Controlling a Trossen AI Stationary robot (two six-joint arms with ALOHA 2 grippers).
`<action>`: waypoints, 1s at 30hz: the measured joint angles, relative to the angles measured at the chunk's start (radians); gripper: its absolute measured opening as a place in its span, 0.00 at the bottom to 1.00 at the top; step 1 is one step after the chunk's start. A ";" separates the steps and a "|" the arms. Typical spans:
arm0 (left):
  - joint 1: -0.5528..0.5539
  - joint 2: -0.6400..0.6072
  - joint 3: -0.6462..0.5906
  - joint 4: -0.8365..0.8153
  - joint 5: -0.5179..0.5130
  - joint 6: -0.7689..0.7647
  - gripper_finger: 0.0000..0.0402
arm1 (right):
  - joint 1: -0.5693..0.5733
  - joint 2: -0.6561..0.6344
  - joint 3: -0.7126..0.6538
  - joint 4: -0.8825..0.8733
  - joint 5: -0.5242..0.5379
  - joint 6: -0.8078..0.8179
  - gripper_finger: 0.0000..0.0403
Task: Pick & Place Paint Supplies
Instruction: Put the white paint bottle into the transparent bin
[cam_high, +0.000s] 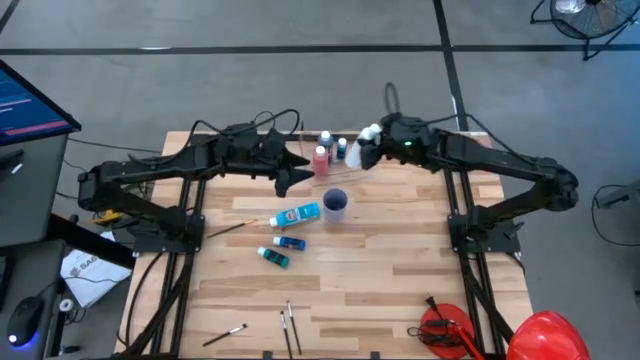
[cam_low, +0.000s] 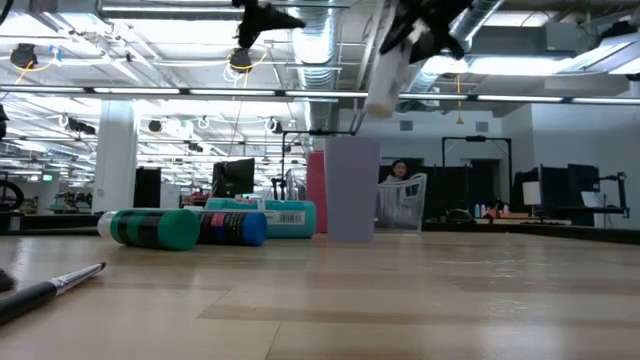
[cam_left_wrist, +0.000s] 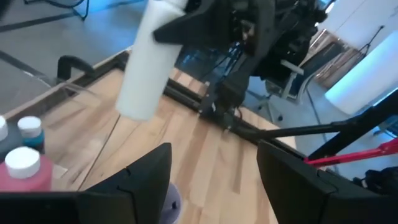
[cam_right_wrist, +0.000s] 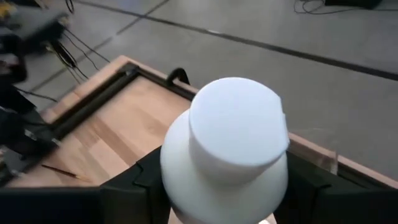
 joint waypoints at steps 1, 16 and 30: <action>0.000 -0.003 -0.012 -0.004 0.000 0.009 0.57 | 0.000 0.020 0.000 0.012 0.001 -0.006 0.48; -0.031 -0.008 -0.104 0.001 0.005 0.004 0.57 | -0.044 0.240 -0.001 0.137 0.083 -0.123 0.47; -0.031 -0.040 -0.103 0.001 0.024 -0.018 0.57 | -0.073 0.387 -0.001 0.226 0.087 -0.162 0.47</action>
